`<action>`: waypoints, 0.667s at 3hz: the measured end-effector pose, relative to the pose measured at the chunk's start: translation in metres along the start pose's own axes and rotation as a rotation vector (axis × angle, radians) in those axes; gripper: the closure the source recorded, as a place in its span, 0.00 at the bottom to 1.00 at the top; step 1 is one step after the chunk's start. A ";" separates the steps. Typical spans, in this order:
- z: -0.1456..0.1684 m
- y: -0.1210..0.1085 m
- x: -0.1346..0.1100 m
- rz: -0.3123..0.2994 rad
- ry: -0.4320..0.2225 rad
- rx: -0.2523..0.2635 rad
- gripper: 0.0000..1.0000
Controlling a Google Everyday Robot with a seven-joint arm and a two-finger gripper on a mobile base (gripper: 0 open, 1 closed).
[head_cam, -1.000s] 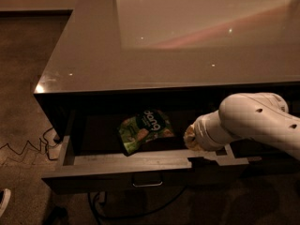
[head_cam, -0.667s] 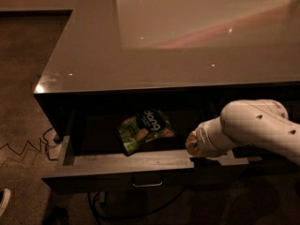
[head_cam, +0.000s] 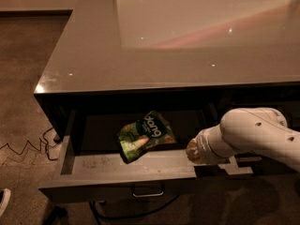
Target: Open top drawer
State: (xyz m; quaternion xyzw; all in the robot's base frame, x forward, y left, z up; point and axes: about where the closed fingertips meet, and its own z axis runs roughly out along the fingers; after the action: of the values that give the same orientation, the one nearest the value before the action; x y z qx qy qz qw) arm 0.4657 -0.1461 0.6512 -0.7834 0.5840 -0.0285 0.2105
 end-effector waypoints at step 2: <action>0.001 0.033 0.016 0.034 0.050 -0.067 1.00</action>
Offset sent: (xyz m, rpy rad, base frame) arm -0.0126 -0.0168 -0.0163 -0.0401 0.0465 -0.0273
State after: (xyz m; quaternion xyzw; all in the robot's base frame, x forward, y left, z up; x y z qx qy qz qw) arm 0.4412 -0.1683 0.6351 -0.7789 0.6031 -0.0250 0.1699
